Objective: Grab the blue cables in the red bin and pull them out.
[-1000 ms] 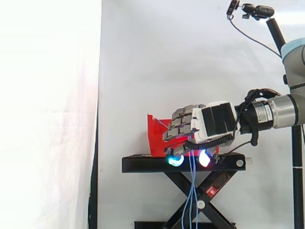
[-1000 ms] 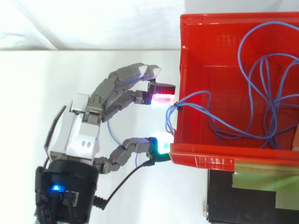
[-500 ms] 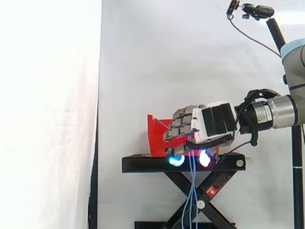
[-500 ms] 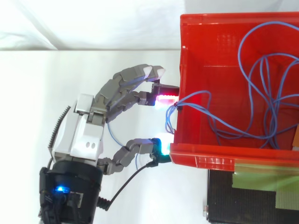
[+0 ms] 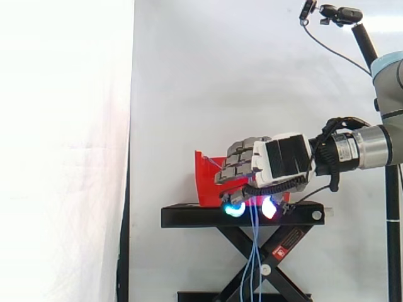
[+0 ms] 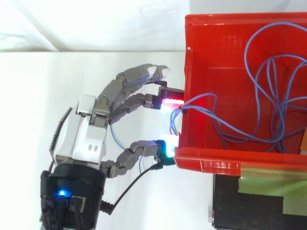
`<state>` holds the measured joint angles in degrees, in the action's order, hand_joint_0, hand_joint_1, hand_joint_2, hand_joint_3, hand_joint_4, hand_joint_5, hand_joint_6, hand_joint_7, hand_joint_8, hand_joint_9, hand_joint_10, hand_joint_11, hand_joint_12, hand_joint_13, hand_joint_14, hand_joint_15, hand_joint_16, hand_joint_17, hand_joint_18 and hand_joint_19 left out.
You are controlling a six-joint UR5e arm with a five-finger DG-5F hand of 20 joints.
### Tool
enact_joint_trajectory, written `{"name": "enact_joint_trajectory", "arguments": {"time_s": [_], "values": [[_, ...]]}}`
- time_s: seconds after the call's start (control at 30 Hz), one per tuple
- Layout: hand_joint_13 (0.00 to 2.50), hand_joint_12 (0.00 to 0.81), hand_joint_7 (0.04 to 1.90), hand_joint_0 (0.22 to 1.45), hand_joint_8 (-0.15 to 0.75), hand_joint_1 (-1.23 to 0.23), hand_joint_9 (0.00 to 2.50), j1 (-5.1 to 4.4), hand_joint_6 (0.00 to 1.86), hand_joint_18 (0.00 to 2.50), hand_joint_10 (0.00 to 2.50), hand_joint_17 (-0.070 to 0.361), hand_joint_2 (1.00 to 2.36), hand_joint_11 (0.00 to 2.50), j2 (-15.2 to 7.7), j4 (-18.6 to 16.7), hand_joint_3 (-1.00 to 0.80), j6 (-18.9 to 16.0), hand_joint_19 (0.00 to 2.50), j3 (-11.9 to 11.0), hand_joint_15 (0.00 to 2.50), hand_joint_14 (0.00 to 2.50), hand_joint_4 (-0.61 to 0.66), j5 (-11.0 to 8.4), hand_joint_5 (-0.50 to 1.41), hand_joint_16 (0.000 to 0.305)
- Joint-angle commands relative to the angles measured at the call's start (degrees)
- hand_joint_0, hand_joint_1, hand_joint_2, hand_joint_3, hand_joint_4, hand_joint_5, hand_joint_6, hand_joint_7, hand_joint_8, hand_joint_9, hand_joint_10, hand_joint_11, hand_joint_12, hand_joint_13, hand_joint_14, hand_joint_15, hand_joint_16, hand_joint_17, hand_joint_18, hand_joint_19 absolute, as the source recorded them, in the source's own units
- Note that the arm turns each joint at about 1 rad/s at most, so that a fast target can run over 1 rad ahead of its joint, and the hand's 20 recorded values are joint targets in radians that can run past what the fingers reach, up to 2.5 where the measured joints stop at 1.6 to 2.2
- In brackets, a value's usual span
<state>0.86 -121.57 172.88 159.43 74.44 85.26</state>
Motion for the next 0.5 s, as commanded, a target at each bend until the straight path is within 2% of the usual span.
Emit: {"name": "enact_joint_trajectory", "arguments": {"time_s": [0.0, 0.23, 0.37, 0.47], "values": [[0.64, 0.317, 0.75, 0.76, 0.188, -1.06, 0.56, -0.06, 0.06, 0.49, 0.02, 0.105, 1.0, 0.45, -0.07, -0.53, -1.0, -0.05, 0.58, 0.01, 0.46, 0.02, 0.01, 0.0, 0.76, 0.047], [0.64, 0.319, 0.76, 0.76, 0.19, -1.06, 0.56, -0.06, 0.05, 0.49, 0.02, 0.105, 1.0, 0.45, -0.07, -1.14, -1.0, -0.05, 0.58, 0.01, 0.47, 0.02, 0.01, 0.0, 0.76, 0.047], [0.64, 0.318, 0.76, 0.76, 0.19, -1.06, 0.56, 0.2, 0.05, 0.49, 0.02, 0.105, 1.0, 0.45, -2.26, -1.49, -1.0, -0.05, 0.57, 0.01, 0.46, 0.02, 0.01, 0.44, 0.76, 0.047], [0.64, 0.317, 0.76, 0.76, 0.188, -1.06, 0.56, 0.2, 0.05, 0.49, 0.02, 0.105, 1.0, 0.44, -2.35, -1.58, -1.0, -0.05, 0.58, -0.08, 0.46, 0.02, 0.01, 0.7, 0.77, 0.047]]}}
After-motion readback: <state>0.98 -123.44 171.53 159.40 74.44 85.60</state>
